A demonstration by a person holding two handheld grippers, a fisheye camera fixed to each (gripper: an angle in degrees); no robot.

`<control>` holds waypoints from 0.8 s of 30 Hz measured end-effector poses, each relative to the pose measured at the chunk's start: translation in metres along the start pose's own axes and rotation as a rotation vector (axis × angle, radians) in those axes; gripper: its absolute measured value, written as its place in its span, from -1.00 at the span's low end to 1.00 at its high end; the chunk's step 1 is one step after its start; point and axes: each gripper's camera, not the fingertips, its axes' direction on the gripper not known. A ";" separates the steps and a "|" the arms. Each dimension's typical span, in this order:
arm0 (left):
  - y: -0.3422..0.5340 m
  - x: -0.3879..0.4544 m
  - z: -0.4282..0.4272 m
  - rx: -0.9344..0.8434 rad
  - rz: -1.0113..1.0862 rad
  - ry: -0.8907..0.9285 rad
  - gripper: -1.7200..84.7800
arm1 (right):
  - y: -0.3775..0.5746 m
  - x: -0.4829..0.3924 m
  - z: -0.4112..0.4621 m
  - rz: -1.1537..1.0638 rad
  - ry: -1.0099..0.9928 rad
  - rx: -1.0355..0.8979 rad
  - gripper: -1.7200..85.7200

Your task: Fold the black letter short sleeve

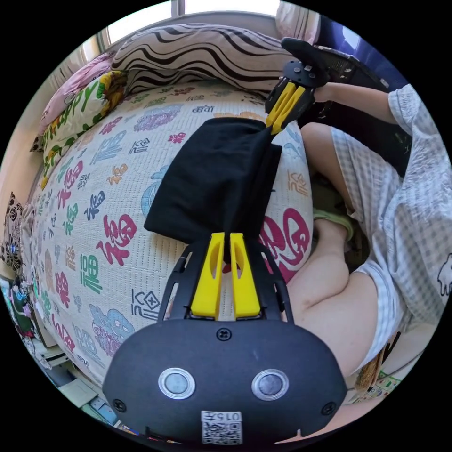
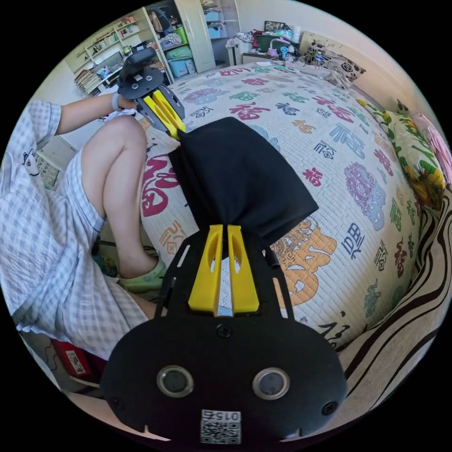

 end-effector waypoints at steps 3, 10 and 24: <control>0.003 0.008 -0.028 0.044 0.010 0.022 -0.95 | 0.001 -0.007 -0.022 -0.043 -0.011 0.013 -0.95; -0.008 0.021 0.033 -0.145 0.085 0.013 -0.95 | 0.004 -0.011 0.023 -0.033 -0.027 -0.145 -0.86; -0.017 -0.045 0.029 -0.162 0.014 -0.006 -0.91 | 0.009 0.070 -0.016 0.375 0.021 -0.103 -0.79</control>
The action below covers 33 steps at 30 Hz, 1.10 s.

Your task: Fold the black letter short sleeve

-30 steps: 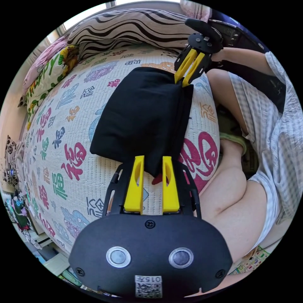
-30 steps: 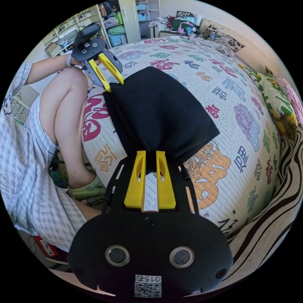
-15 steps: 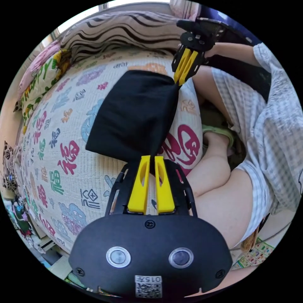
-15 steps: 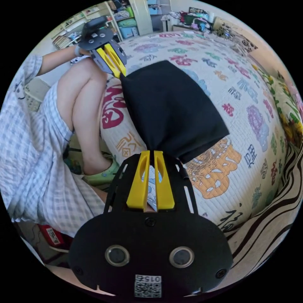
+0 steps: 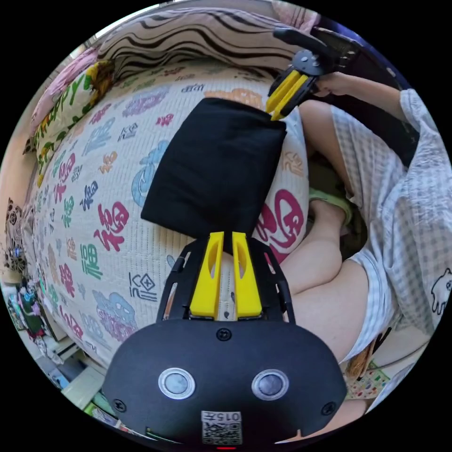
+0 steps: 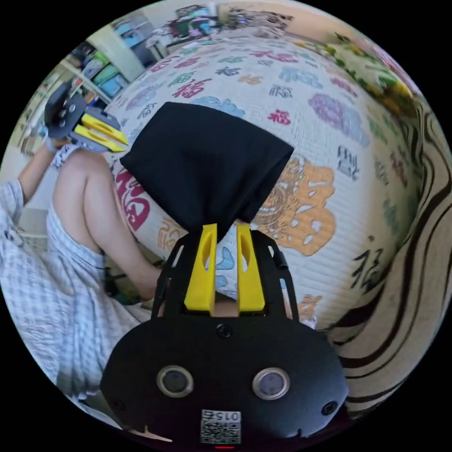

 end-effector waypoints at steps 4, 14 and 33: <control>0.043 -0.066 0.019 0.016 -0.236 0.171 -0.83 | 0.018 0.052 0.001 0.185 -0.389 0.032 -0.72; 0.080 -0.215 0.159 0.015 -0.552 0.996 -0.75 | 0.022 0.143 0.034 0.495 -0.882 0.054 -0.83; 0.115 -0.241 0.168 0.179 -0.573 0.819 -0.83 | -0.016 0.194 0.005 0.387 -0.639 0.054 -0.89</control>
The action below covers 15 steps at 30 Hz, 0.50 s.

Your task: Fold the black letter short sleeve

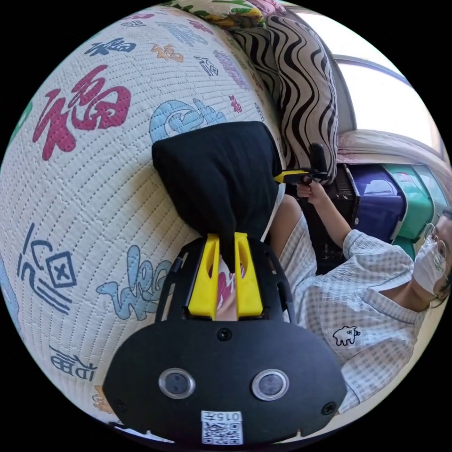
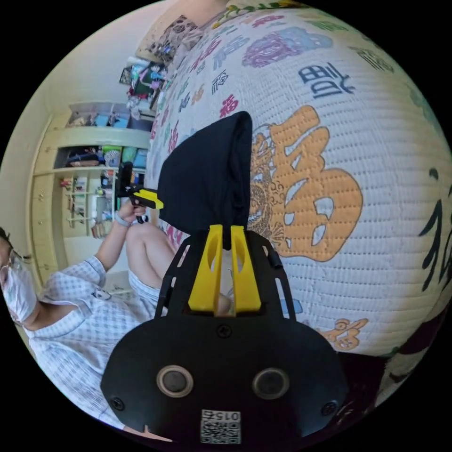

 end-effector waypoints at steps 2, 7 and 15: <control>0.005 0.001 -0.002 -0.021 0.011 -0.029 -0.82 | 0.008 0.012 -0.006 0.016 -0.073 0.053 -0.87; 0.023 0.011 -0.029 -0.086 0.017 -0.153 -0.81 | 0.024 0.005 -0.027 -0.069 -0.021 0.093 -0.82; 0.018 0.067 -0.022 0.005 0.204 -0.193 -0.84 | -0.012 -0.058 0.003 -0.364 -0.015 0.094 -0.82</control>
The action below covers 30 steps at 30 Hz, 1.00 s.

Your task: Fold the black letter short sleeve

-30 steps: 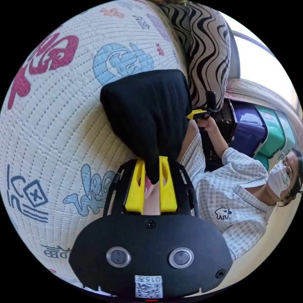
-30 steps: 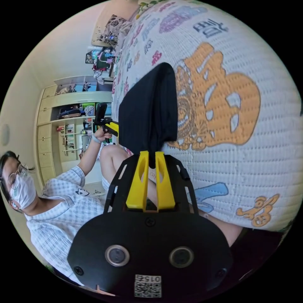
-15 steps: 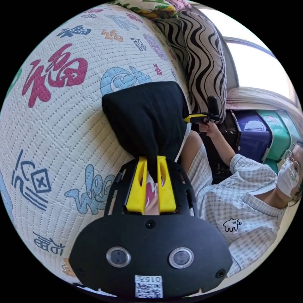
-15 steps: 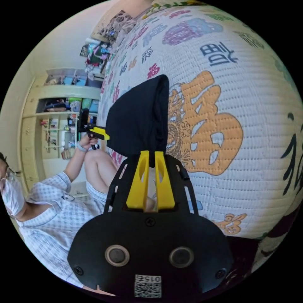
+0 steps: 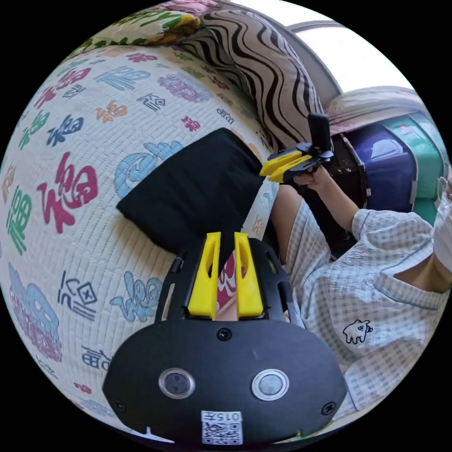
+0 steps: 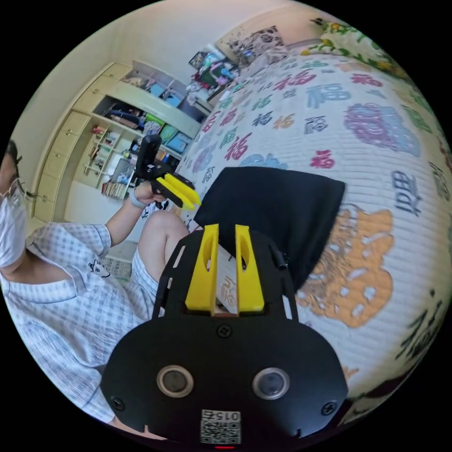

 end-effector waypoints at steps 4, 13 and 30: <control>-0.011 -0.022 0.054 -0.133 -0.001 -0.005 -0.91 | -0.022 0.012 0.078 -0.029 -0.032 -0.229 -0.93; 0.038 -0.064 0.034 -0.187 -0.018 0.054 -0.95 | 0.022 0.080 0.052 0.151 -0.013 -0.210 -0.95; 0.121 -0.209 -0.037 0.279 -0.225 0.482 -0.67 | -0.004 0.212 0.065 0.215 -0.365 0.051 -0.65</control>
